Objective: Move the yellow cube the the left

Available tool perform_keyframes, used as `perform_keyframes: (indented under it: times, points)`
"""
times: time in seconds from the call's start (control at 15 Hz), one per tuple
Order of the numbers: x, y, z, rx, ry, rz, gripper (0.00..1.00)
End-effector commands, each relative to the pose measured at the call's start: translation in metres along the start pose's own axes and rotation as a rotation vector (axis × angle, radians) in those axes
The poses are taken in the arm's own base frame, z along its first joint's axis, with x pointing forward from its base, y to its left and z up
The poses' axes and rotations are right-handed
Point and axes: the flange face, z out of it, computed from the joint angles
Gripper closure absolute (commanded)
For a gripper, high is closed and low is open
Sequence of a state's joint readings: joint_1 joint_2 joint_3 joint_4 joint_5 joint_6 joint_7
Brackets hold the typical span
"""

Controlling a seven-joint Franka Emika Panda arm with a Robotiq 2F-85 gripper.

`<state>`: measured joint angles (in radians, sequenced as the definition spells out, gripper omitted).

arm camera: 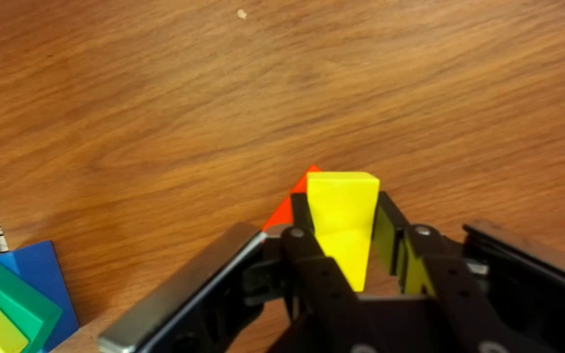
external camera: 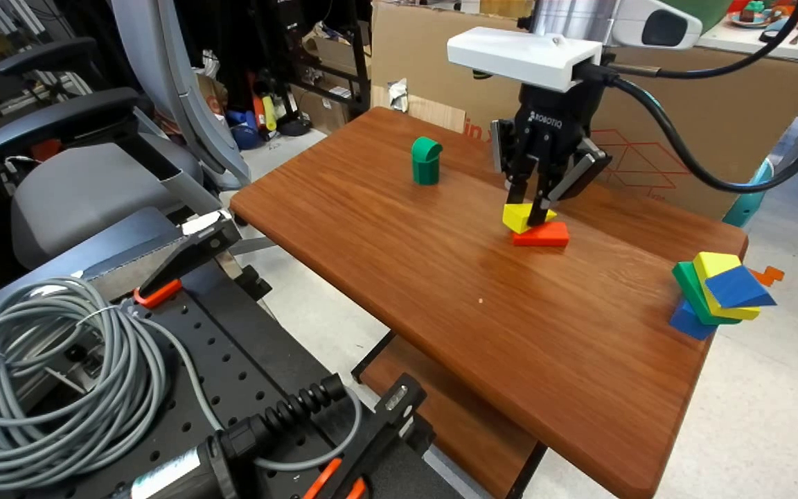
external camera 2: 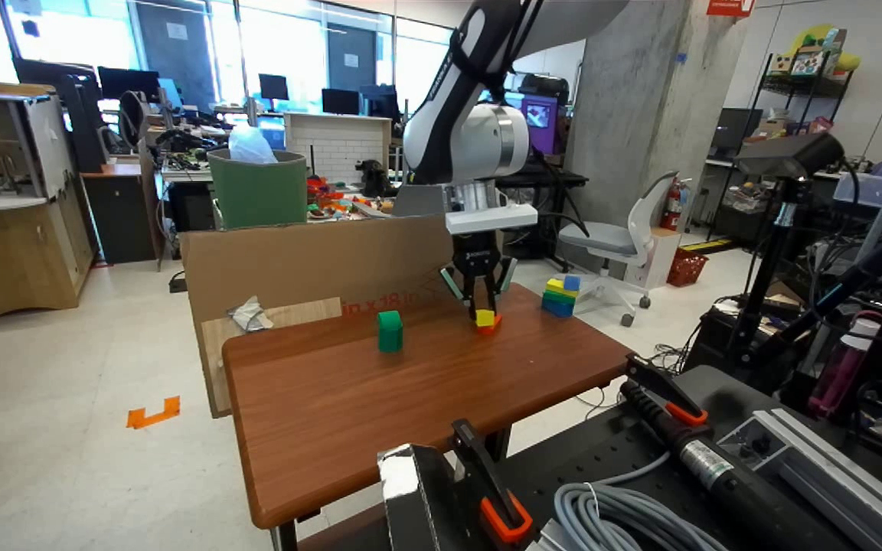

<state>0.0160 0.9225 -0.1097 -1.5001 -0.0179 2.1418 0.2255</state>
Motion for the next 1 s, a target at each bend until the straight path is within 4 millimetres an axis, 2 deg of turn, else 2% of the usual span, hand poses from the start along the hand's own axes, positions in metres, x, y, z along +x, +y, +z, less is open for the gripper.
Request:
perform_keyframes:
  times: [0.0, 0.2, 0.47, 0.67, 0.93]
  points:
    - [-0.022, -0.021, -0.021, -0.010, 0.026, -0.037, 0.91]
    - [-0.050, -0.047, -0.019, -0.029, 0.032, -0.089, 0.91]
    - [-0.080, -0.068, 0.003, -0.093, 0.005, -0.123, 0.91]
    - [-0.085, -0.060, 0.027, -0.134, -0.050, -0.086, 0.91]
    - [-0.087, -0.049, 0.039, -0.146, -0.080, -0.063, 0.91]
